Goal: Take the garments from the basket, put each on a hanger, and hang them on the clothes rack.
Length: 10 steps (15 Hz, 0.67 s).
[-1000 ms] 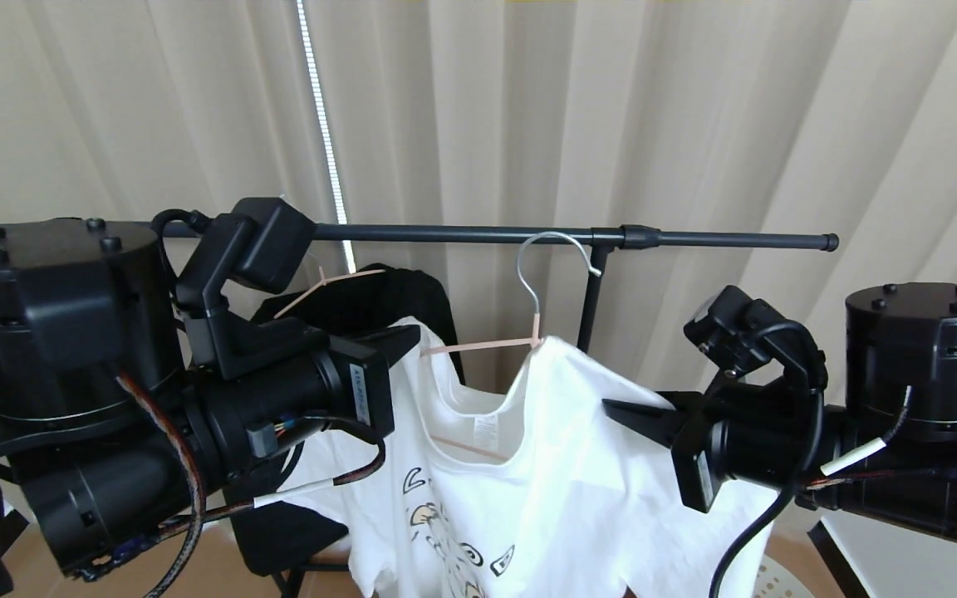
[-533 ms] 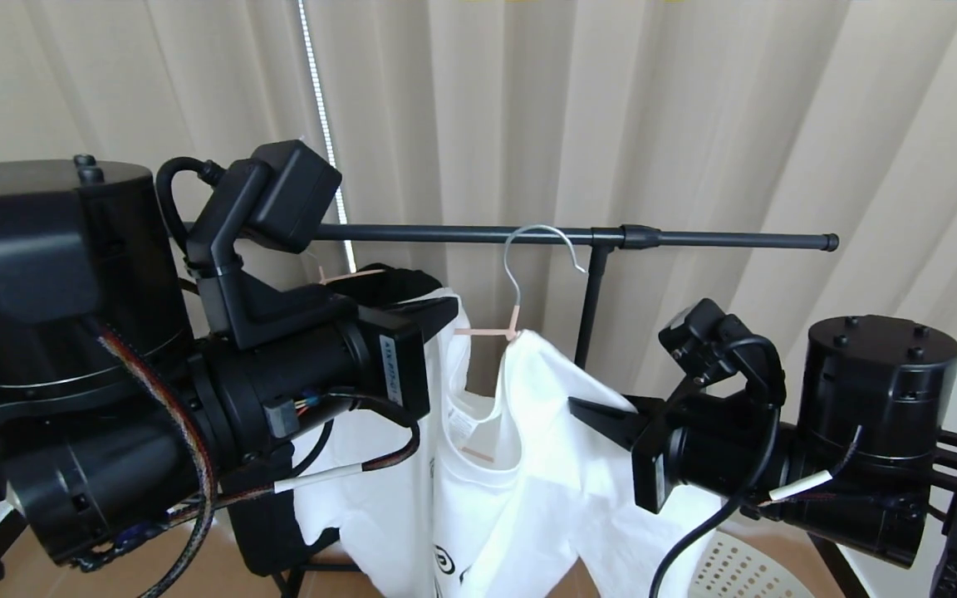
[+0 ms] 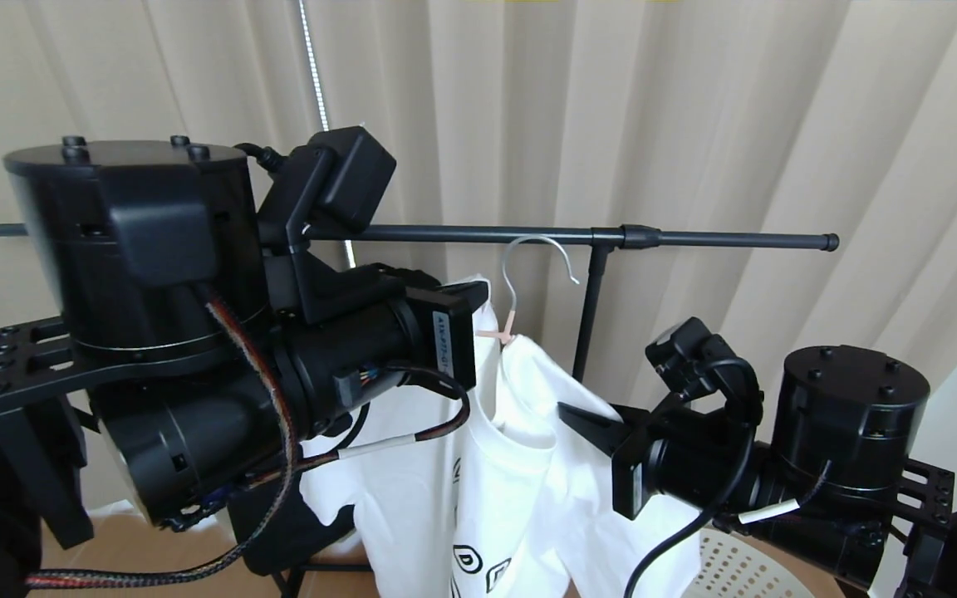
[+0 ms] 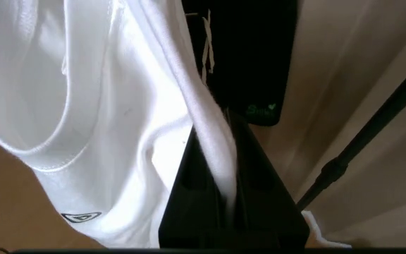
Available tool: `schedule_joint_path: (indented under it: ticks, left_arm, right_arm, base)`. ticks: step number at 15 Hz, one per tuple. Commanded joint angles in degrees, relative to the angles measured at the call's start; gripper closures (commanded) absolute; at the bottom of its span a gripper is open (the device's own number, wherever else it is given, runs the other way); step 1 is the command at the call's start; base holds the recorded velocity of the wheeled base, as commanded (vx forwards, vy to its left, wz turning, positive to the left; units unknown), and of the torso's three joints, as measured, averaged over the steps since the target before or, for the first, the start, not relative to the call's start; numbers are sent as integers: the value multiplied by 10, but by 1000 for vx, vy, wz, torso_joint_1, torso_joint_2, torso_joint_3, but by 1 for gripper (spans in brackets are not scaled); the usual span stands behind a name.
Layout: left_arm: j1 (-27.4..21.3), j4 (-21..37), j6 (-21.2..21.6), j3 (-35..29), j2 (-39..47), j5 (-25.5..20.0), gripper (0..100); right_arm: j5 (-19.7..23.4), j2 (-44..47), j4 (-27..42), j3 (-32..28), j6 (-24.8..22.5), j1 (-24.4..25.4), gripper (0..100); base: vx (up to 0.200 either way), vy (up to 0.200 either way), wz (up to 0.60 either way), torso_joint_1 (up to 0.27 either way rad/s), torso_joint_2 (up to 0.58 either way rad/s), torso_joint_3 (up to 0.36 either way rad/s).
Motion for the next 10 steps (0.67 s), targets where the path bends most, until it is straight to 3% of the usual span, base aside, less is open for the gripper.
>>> schedule_joint_path:
  ticks: [1,10]
  left_arm:
    - [-8,-1,0,-8,17,2,100]
    - [-2,-5,22,2,6,10,100]
  right_arm:
    - [-1,6,-1,-2,0,4,100]
    - [-3,-7,-39,-7,15,-13,100]
  base:
    - [0,0,0,0,0,0]
    - [0,0,0,0,0,0]
